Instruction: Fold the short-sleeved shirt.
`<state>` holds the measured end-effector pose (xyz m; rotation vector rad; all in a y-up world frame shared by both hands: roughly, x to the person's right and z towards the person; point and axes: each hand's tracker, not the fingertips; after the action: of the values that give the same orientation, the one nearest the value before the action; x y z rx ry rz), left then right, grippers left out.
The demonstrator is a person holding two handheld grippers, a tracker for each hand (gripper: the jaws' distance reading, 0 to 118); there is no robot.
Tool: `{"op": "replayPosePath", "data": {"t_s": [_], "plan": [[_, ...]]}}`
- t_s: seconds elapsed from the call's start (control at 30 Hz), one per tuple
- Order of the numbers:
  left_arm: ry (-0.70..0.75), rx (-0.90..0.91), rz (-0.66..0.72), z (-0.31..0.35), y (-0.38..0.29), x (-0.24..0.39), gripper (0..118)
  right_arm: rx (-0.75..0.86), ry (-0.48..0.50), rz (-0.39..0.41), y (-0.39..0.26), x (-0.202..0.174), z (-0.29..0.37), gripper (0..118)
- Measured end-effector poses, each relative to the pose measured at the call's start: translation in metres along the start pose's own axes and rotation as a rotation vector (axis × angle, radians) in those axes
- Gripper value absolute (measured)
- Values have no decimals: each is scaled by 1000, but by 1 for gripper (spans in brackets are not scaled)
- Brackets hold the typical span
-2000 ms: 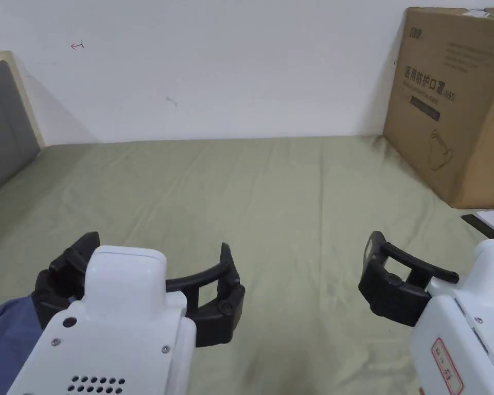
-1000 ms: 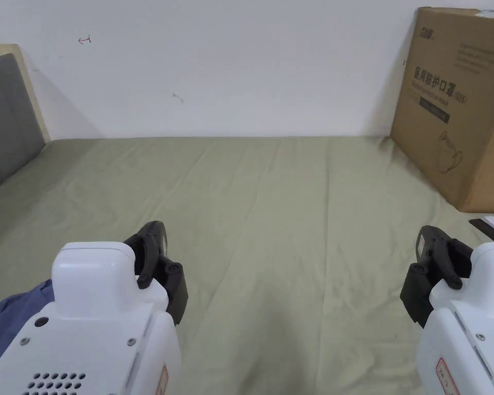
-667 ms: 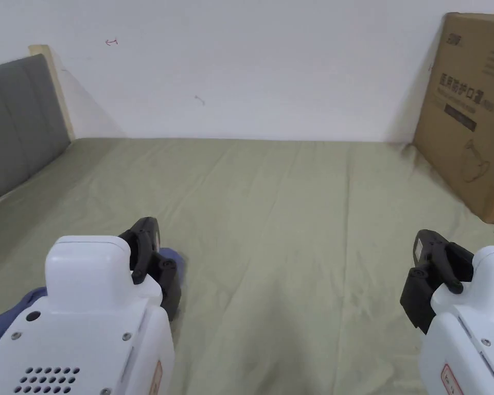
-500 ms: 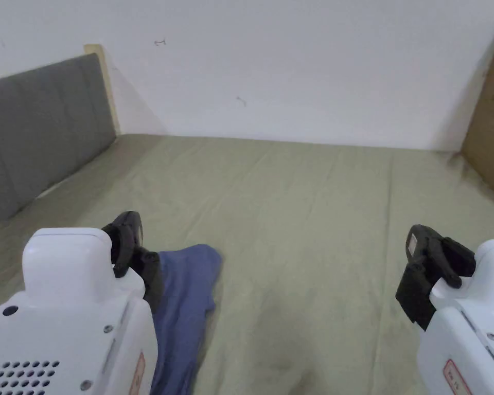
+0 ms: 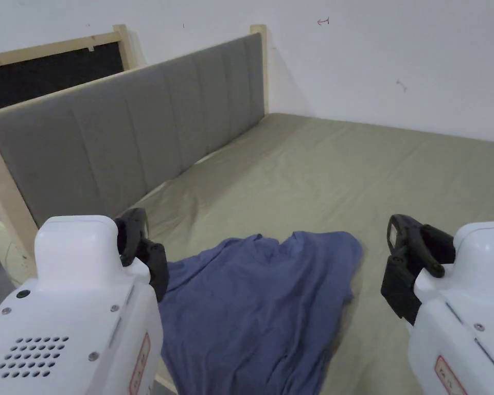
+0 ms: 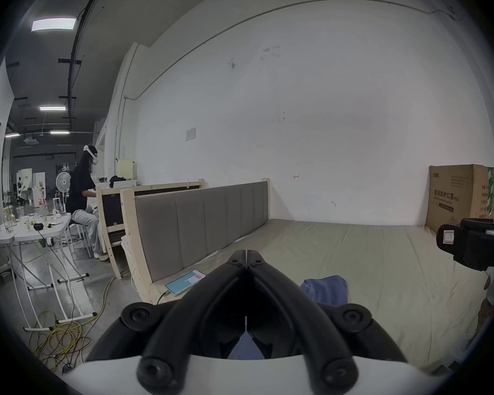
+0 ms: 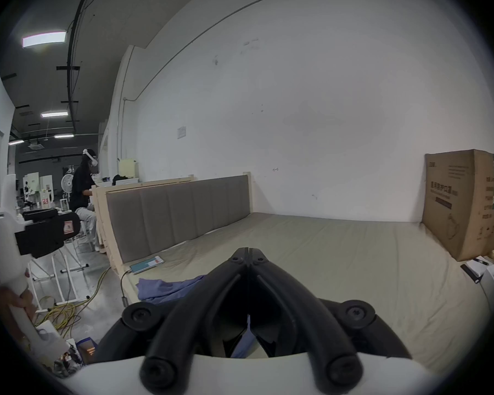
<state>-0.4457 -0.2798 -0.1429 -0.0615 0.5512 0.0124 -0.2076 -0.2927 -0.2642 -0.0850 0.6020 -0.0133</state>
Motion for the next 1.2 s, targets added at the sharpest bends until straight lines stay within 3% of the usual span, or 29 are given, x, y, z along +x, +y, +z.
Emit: {"op": "replayPosePath", "data": {"t_s": [0.23,0.47,0.67,0.87,0.93,1.0,1.03,1.07,1.2], "plan": [[-93,-111,-20,-36,-25,17,0,-69,-2,16,-13,2,-11,0],[-259,-406,59,-140,-92,48,0,-159,-33,13,-29,10,-26,0],[-328,-786,-45,-230,-175,91,0,-208,-62,-2,-39,23,-33,0],[-320,-856,-81,-247,-200,111,1,-275,-96,-18,-51,39,-36,0],[-327,-845,-46,-249,-193,107,22,-285,-98,-29,-53,43,-35,0],[-315,-840,-43,-255,-188,108,85,-287,-99,-48,-54,46,-34,0],[-310,-843,-40,-252,-181,107,106,-289,-97,-56,-54,47,-34,0],[-300,-837,-39,-253,-178,108,116,-291,-94,-60,-54,47,-34,0],[-313,-835,-57,-264,-176,120,116,-303,-89,-57,-56,46,-36,0]]}}
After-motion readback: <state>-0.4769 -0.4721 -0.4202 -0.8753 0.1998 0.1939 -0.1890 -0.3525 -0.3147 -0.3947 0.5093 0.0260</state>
